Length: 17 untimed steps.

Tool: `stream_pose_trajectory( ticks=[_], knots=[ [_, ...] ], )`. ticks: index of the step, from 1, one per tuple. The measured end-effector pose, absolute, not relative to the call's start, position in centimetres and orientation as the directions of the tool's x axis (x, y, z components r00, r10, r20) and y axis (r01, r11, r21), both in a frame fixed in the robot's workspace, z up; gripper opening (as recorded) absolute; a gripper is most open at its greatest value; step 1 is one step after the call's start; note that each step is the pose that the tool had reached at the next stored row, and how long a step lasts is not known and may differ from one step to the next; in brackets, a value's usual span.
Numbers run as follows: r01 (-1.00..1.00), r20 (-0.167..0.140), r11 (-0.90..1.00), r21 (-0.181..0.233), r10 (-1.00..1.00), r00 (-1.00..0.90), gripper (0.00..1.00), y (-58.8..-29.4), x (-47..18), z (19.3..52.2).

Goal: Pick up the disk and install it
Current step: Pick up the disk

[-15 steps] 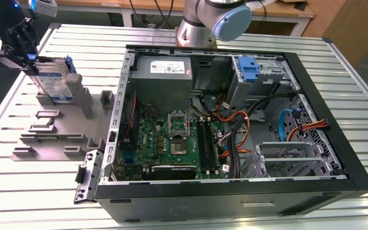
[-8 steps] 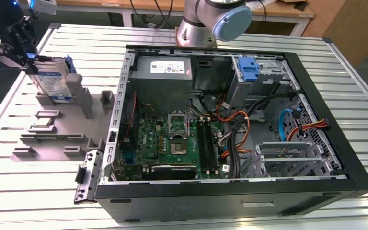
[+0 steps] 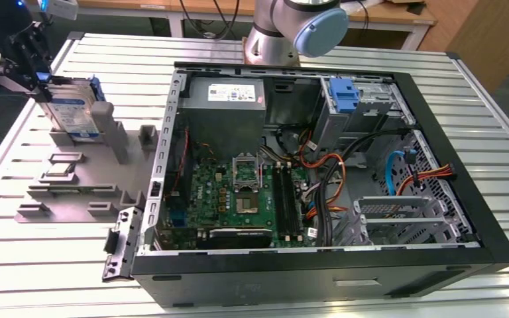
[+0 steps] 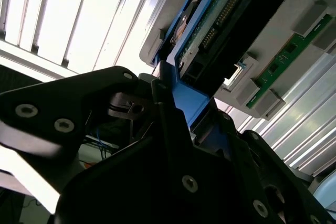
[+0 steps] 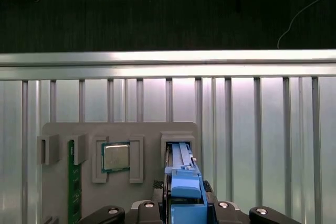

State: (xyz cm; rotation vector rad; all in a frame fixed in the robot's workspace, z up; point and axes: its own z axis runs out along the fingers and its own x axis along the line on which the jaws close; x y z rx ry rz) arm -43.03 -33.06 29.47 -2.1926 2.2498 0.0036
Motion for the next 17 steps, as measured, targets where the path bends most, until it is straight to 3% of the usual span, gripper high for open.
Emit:
stream_pose_trajectory(
  ticks=[8,9,17],
  knots=[
    [-1.0,-0.002,0.026,0.0,-1.0,-0.026,0.38,-33.06,-43.03,29.1],
    [-1.0,-0.002,0.026,-0.001,-1.0,-0.026,0.44,-33.07,-43.03,29.06],
    [-1.0,-0.002,0.026,-0.004,-1.0,-0.026,0.43,-33.06,-43.03,28.79]
  ],
)
